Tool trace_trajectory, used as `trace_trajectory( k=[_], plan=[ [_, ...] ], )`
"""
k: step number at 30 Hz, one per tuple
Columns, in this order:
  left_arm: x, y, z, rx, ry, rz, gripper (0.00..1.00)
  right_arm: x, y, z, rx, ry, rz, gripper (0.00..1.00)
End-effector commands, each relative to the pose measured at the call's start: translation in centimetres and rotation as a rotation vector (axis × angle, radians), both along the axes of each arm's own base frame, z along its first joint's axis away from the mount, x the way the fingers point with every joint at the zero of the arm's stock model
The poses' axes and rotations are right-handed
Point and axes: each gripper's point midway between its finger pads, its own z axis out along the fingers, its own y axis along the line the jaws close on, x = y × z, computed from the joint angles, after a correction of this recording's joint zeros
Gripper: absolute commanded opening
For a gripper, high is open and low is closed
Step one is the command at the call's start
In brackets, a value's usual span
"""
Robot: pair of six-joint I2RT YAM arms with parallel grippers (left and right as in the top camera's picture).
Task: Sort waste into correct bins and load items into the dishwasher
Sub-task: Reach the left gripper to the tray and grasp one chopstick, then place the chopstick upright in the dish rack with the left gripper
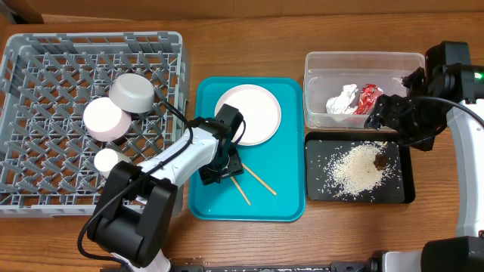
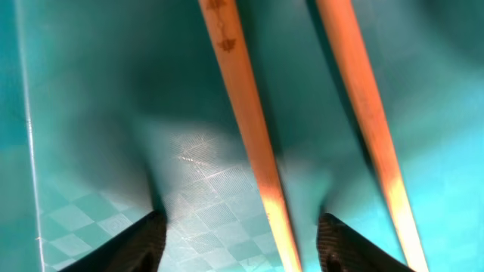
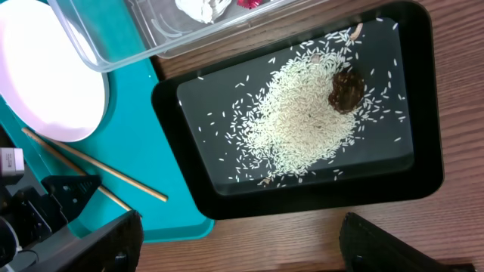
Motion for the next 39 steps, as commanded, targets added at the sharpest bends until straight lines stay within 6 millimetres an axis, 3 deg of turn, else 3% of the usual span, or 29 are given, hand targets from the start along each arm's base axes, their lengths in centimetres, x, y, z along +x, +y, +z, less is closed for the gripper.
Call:
trace_trajectory(
  k=[1,5,7,13,17,18,21,25,26,29,37,38,39],
  plan=[
    [-0.4,0.6,-1.1,0.029,0.023,0.007,0.45,0.4,0.0,0.9,-0.011,-0.037,0.008,0.85],
    [-0.5,0.6,-1.1,0.03,0.028,0.007,0.22,0.4,0.0,0.9,-0.011,-0.037,0.008,0.85],
    [-0.6,0.7,-1.1,0.033,0.034,0.007,0.05,0.4,0.0,0.9,-0.01,-0.035,0.008,0.85],
    [0.1,1.9,0.4,0.049,0.023,0.04,0.04,0.3,0.0,0.9,-0.01,-0.033,0.008,0.85],
    [3.0,3.7,5.6,0.079,-0.09,-0.029,0.04,0.3,0.0,0.9,-0.01,-0.034,0.008,0.85],
    [4.4,4.4,8.6,0.088,-0.163,-0.072,0.04,0.3,0.0,0.9,-0.01,-0.034,0.008,0.85],
    [6.4,5.1,13.1,0.08,-0.276,-0.164,0.04,0.3,0.0,0.9,-0.01,-0.034,0.008,0.85],
    [8.1,7.6,16.7,0.13,-0.385,-0.215,0.04,0.3,0.0,0.9,-0.01,-0.033,0.008,0.85],
    [8.5,9.4,17.1,0.177,-0.394,-0.204,0.04,0.3,0.0,0.9,-0.01,-0.033,0.008,0.85],
    [9.0,11.6,16.8,0.213,-0.384,-0.235,0.04,0.3,0.0,0.9,-0.01,-0.033,0.008,0.85],
    [10.7,14.2,14.0,0.236,-0.339,-0.27,0.04,0.3,0.0,0.9,-0.007,-0.034,0.008,0.85],
    [10.7,14.4,13.7,0.237,-0.328,-0.267,0.06,0.3,0.0,0.9,-0.007,-0.034,0.008,0.85],
    [10.7,14.5,13.4,0.238,-0.319,-0.264,0.15,0.3,0.0,0.9,-0.007,-0.034,0.008,0.85]
  ],
)
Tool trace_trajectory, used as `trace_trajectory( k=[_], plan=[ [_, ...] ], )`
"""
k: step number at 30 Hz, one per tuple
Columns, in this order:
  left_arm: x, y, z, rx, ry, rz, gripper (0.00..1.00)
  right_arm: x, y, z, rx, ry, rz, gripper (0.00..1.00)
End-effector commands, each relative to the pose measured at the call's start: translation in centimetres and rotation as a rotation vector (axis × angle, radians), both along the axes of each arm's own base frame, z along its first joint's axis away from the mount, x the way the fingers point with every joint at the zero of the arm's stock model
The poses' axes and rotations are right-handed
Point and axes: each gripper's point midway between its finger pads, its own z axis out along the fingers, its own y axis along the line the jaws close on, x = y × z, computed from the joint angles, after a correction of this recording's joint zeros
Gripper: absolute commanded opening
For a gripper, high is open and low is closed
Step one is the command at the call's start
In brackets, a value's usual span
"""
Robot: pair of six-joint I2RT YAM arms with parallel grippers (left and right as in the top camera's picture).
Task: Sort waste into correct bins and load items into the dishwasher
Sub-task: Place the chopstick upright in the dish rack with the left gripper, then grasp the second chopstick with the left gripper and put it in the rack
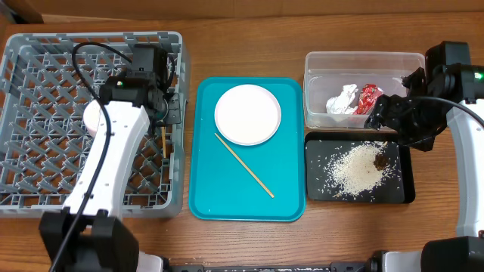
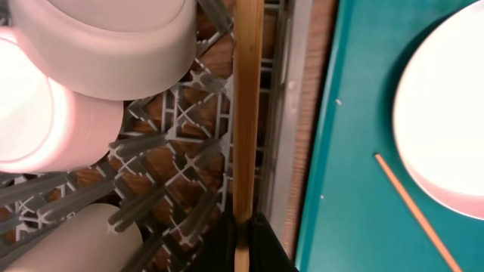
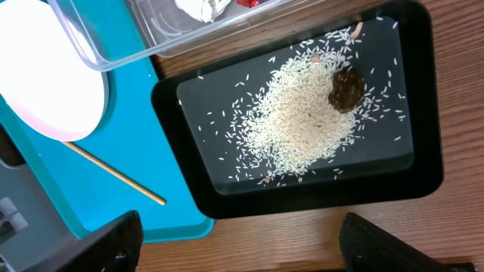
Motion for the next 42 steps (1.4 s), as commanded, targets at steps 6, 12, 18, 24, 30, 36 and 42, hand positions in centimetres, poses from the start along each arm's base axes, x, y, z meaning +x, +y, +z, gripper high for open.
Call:
trace_trajectory(
  k=[6,12,18,24,30,36,42],
  plan=[
    [-0.4,-3.0,-0.8,-0.175,0.063,-0.087,0.62,0.4,0.0,0.9,-0.007,-0.036,0.008,0.85],
    [-2.7,-10.7,1.3,-0.483,0.123,-0.045,0.64,0.5,0.0,0.9,-0.008,-0.039,0.008,0.85],
    [-5.4,-13.3,-2.6,-0.309,0.193,0.071,0.68,0.5,0.0,0.9,-0.008,-0.039,0.008,0.85],
    [-8.4,-17.8,-7.4,-0.293,0.236,0.066,0.68,0.5,0.0,0.9,-0.007,-0.039,0.008,0.85],
    [-10.2,-19.7,-12.7,-0.227,0.263,0.076,0.68,0.4,0.0,0.9,-0.007,-0.036,0.008,0.85],
    [-11.1,-18.7,-15.7,-0.147,0.336,0.097,0.5,0.4,0.0,0.9,-0.007,-0.036,0.008,0.85],
    [-11.6,-16.0,-15.1,-0.11,0.386,0.173,0.04,0.4,0.0,0.9,-0.007,-0.036,0.008,0.85]
  ],
)
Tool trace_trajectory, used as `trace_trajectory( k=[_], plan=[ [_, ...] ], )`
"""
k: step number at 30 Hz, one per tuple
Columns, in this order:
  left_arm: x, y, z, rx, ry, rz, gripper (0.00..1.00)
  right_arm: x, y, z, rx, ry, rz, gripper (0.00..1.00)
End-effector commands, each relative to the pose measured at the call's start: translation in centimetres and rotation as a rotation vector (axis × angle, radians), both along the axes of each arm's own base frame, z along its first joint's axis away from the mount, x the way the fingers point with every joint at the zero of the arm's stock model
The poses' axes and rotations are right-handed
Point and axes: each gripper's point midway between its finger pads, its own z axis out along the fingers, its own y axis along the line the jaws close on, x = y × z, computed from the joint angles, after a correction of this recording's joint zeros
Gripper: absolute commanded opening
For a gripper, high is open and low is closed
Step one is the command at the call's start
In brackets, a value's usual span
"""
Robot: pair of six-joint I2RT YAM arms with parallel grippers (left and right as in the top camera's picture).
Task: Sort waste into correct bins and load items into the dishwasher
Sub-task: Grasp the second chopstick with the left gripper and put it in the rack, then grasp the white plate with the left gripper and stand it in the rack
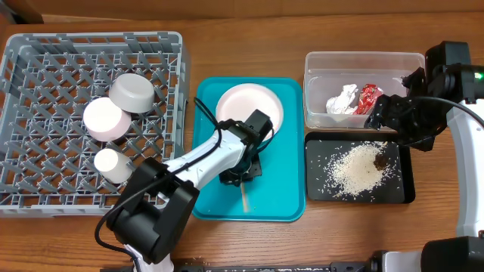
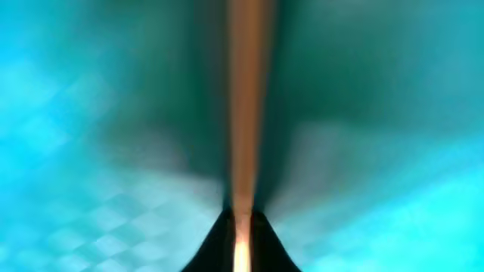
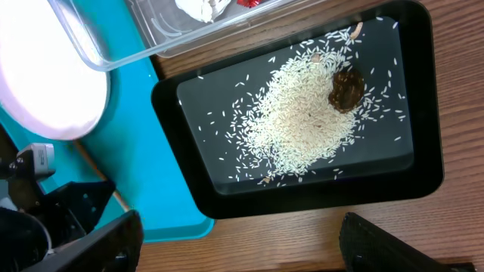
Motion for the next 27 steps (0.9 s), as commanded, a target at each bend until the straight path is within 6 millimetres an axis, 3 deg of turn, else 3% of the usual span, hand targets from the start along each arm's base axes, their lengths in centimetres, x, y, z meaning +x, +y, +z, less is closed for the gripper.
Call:
trace_trajectory(
  k=[1,7,13,17,21,27],
  plan=[
    [0.3,2.4,0.0,0.042,0.023,0.074,0.04,0.4,0.0,0.9,-0.007,-0.035,0.008,0.85],
    [2.5,5.1,3.7,-0.009,-0.06,0.133,0.04,0.4,0.0,0.9,-0.007,-0.035,0.008,0.85],
    [6.5,8.0,11.1,-0.045,-0.271,0.011,0.04,0.4,0.0,0.9,-0.007,-0.035,0.008,0.85],
    [9.4,13.0,16.1,0.096,-0.439,-0.029,0.04,0.4,0.0,0.9,-0.006,-0.035,0.008,0.85],
    [11.2,17.4,16.8,0.224,-0.479,-0.098,0.04,0.4,0.0,0.9,-0.006,-0.035,0.008,0.85],
    [12.1,19.7,14.9,0.249,-0.429,-0.087,0.07,0.4,0.0,0.9,-0.006,-0.035,0.008,0.85]
  ],
)
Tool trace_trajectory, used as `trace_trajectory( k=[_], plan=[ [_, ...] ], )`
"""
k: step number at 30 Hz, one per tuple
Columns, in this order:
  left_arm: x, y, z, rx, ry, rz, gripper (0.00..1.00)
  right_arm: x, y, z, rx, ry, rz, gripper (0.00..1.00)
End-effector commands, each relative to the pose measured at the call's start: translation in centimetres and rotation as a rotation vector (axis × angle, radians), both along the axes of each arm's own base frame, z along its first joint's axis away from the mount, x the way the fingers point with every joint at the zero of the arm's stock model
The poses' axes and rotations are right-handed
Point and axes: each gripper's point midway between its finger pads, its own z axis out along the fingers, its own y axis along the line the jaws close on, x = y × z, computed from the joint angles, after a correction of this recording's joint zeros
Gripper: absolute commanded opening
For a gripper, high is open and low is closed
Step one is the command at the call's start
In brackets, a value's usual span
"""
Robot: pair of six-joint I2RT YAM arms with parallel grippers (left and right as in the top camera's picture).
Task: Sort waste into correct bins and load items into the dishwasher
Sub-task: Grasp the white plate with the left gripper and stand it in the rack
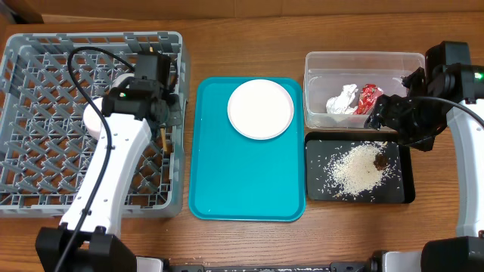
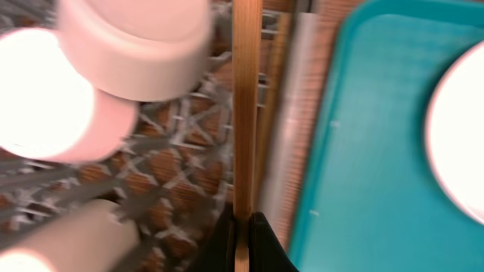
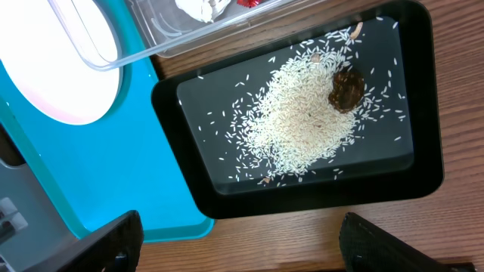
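My left gripper hangs over the right edge of the grey dish rack, shut on a wooden chopstick that points away from the jaws. A second chopstick lies in the rack just right of it. A white plate sits at the far end of the teal tray. My right gripper is open, high above the black tray of scattered rice and a brown lump.
A grey bowl, a pink cup and a third cup stand in the rack under my left arm. The clear bin at the back right holds crumpled white paper and a red wrapper.
My left gripper was down on the teal tray, shut on the chopstick; now it holds that chopstick over the rack's right edge. The plate sits slightly further right. My right arm is unchanged.
Two chopsticks lay on the teal tray with my left gripper open over them. Then it held one at the rack while one stayed on the tray. Then it was shut on the second on the tray. Now that one is at the rack beside the first.
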Motion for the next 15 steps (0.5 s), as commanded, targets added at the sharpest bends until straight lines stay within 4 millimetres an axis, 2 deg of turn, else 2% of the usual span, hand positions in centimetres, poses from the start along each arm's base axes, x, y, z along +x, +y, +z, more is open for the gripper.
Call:
trace_trajectory(
  k=[1,2,5,6,7,10,15],
  plan=[
    [0.6,1.7,-1.5,0.072,0.054,-0.035,0.15,0.4,0.0,0.9,-0.007,-0.034,0.008,0.85],
    [0.7,1.7,-1.9,0.071,0.065,-0.032,0.27,0.4,0.0,0.9,-0.007,-0.034,0.008,0.85],
    [0.8,1.0,-2.8,0.036,0.087,-0.06,0.43,0.4,0.0,0.9,-0.007,-0.035,0.008,0.85],
    [0.8,0.4,-2.9,0.013,0.088,-0.081,0.45,0.4,0.0,0.9,-0.007,-0.035,0.008,0.85],
    [1.0,-1.0,-2.5,-0.04,0.08,-0.126,0.5,0.4,0.0,0.9,-0.007,-0.036,0.008,0.85],
    [1.2,-4.0,-1.8,-0.116,0.064,-0.21,0.52,0.4,0.0,0.9,-0.007,-0.036,0.008,0.85],
    [1.0,-11.4,-0.8,-0.237,0.024,-0.422,0.56,0.4,0.0,0.9,-0.007,-0.036,0.008,0.85]
  ],
)
